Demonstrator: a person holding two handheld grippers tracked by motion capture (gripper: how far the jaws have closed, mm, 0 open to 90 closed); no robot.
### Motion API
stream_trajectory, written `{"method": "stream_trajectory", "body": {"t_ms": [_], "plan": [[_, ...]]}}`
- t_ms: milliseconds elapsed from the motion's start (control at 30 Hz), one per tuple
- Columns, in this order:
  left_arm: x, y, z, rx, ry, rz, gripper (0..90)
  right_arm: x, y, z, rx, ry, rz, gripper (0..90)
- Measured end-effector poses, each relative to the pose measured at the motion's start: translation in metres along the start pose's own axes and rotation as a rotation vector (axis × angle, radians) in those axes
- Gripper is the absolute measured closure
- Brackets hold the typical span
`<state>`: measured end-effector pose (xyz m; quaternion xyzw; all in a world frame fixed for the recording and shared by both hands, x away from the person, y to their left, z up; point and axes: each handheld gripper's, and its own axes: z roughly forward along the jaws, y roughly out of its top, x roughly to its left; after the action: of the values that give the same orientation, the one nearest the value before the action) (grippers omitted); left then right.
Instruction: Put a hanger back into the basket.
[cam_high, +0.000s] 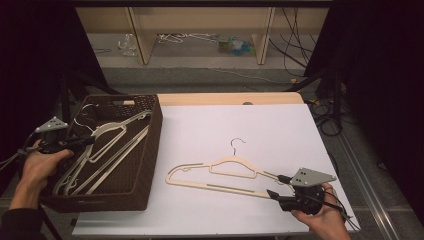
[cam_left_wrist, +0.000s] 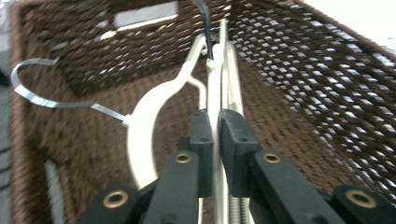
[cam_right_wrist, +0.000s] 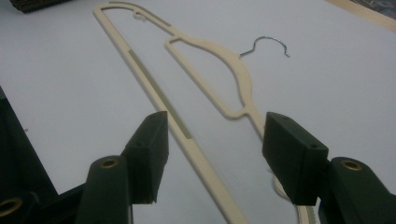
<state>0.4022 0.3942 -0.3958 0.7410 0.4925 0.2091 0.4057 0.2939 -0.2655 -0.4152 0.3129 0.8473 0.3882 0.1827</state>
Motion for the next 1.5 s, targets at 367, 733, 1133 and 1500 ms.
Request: {"method": "stream_trajectory", "body": {"t_ms": [367, 733, 1133, 1500], "plan": [[0.006, -0.003, -0.004, 0.018, 0.163, -0.062, 59.9, 0.000, -0.001, 0.001, 0.005, 0.006, 0.006, 40.4], [-0.004, -0.002, -0.007, -0.009, 0.228, -0.060, 54.0, 0.001, -0.002, 0.002, 0.009, 0.002, 0.014, 39.3], [-0.091, 0.018, -0.022, -0.126, 0.079, 0.017, 28.6, -0.002, -0.003, 0.004, -0.005, -0.007, 0.022, 34.7], [-0.194, 0.009, -0.016, -0.210, -0.128, 0.111, 21.0, -0.006, -0.006, 0.006, -0.053, -0.036, 0.078, 24.3]]}}
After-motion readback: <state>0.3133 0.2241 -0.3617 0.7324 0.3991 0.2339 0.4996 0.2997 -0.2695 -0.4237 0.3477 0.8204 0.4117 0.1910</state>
